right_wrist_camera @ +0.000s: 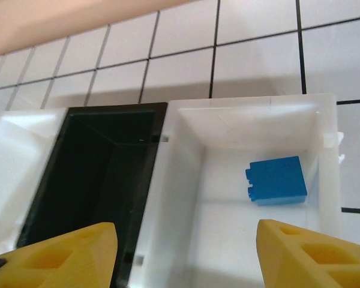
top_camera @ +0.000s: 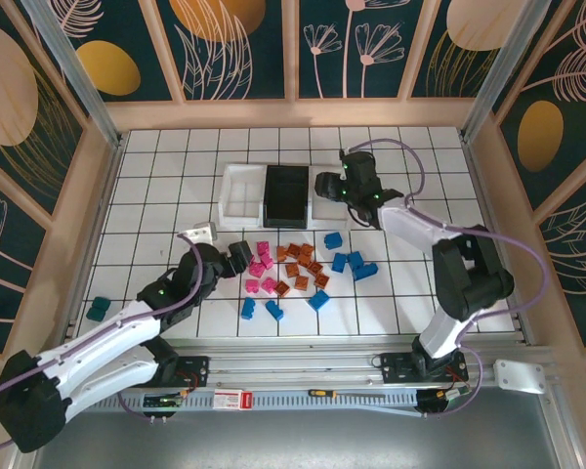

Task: Sort the legos into containers by color
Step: Place the lego in the container, then pick up the lego from the middle-left of the table.

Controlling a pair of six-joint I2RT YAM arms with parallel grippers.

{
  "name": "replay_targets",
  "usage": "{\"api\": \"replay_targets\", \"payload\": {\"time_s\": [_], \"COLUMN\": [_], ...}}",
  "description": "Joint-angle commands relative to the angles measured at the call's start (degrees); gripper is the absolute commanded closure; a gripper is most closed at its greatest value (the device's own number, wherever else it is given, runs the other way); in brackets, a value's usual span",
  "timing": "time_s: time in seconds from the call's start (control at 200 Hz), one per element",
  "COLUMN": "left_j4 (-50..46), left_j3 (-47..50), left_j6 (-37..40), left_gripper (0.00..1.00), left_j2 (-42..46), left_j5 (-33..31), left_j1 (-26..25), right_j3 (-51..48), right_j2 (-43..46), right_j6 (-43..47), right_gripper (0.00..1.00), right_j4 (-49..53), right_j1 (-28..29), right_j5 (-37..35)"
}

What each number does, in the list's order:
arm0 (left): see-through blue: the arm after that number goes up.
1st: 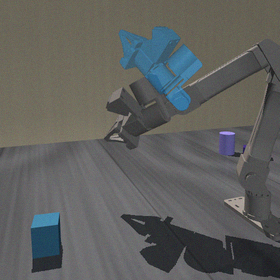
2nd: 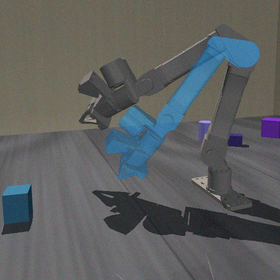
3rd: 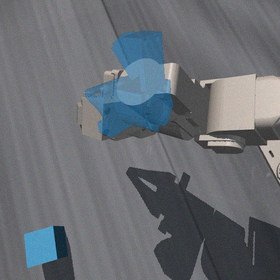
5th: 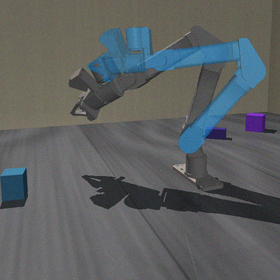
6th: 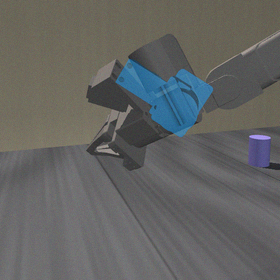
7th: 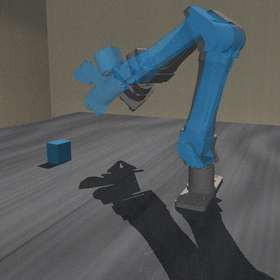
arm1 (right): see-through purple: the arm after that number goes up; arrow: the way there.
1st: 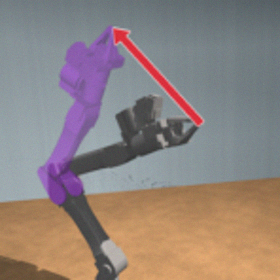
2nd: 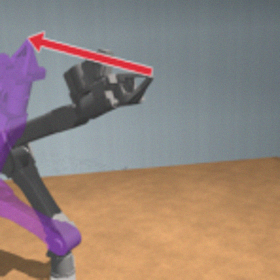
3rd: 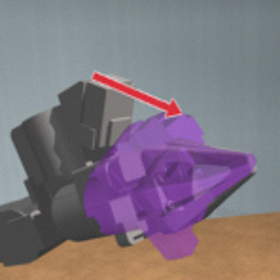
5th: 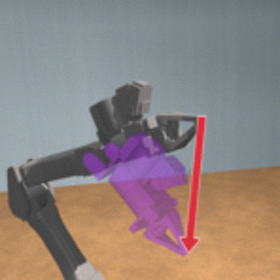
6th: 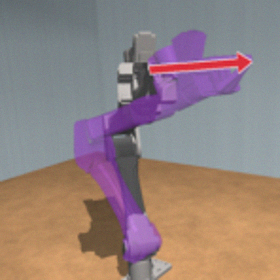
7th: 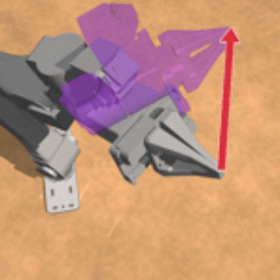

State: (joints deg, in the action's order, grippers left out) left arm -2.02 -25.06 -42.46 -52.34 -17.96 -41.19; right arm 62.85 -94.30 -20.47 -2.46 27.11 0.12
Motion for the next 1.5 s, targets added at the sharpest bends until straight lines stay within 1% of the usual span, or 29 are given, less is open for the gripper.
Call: {"api": "replay_targets", "payload": {"time_s": [0.0,0.175,0.265,0.35,0.43,0.535,0.776,0.846,0.951,1.026,1.126,1.211,1.286,1.341,1.391,1.496], "left_j4": [-3.23,-8.97,-12.82,-16.61,-17.62,-15.98,-9.37,-7.83,-6.9,-7.56,-10.31,-11.59,-10.27,-7.53,-3.77,2.24], "left_j3": [1.12,0.88,0.54,1.01,2.16,3.15,2.57,2.47,2.08,1.56,-0.52,-4.12,-8.59,-12.14,-15.29,-24.99], "left_j6": [-2.47,-4.39,-6.8,-9.64,-11.74,-12.6,-10.46,-9.82,-9.53,-9.36,-8.36,-5.91,-2.18,0.59,3.22,8.51], "left_gripper": [0.17,0.22,0.23,0.27,0.3,0.33,0.39,0.44,0.57,0.64,0.71,0.77,0.81,0.84,0.86,0.86], "left_j2": [-3.96,-4.97,-4.79,-5.46,-6.94,-9.53,-15.32,-17.29,-18.5,-17.39,-13.8,-11.36,-12.53,-15.29,-18.5,-28.24], "left_j5": [4.6,0.66,0.11,-0.5,-0.46,-0.04,-1.09,-1.07,-0.84,-0.72,-1.73,-2.98,-3.3,-1.67,1.25,4.41], "left_j1": [-0.99,-7.9,-11.98,-15.72,-19.02,-20.82,-20.91,-20.95,-20.91,-20.95,-20.95,-20.85,-20.02,-18.05,-15.62,-12.47], "right_j3": [-5.1,-11.71,-13.11,-14.36,-15.46,-16.25,-17.29,-17.79,-18.87,-19.82,-21.95,-24.38,-26.92,-28.51,-29.8,-32.27], "right_j2": [4.94,8.79,9.6,10.38,11.09,11.63,14.3,15.44,17.37,18.93,21.46,23.96,26.41,28.21,29.78,32.42], "right_j6": [-1.87,-2.98,-2.59,-2.52,-2.82,-3.17,-3.17,-3.17,-3.26,-3.26,-3.57,-4.41,-5.41,-6.1,-6.66,-7.63], "right_gripper": [0.37,0.37,0.37,0.37,0.37,0.37,0.37,0.37,0.37,0.37,0.37,0.37,0.37,0.37,0.37,0.37], "right_j4": [-2.82,-4.09,-3.43,-3.56,-4.22,-4.77,-3.92,-3.54,-3.01,-2.4,-1.92,-1.71,-1.7,-1.5,-1.17,-0.23], "right_j1": [0.58,0.73,0.69,0.74,0.67,0.65,0.59,0.65,0.64,0.49,0.31,-0.1,-0.48,-0.59,-0.58,-0.68], "right_j5": [1.18,1.29,0.62,0.32,-0.01,0.09,-0.64,-0.74,-0.74,-2.63,-3.87,-4.59,-5.08,-5.53,-5.96,-6.34]}}
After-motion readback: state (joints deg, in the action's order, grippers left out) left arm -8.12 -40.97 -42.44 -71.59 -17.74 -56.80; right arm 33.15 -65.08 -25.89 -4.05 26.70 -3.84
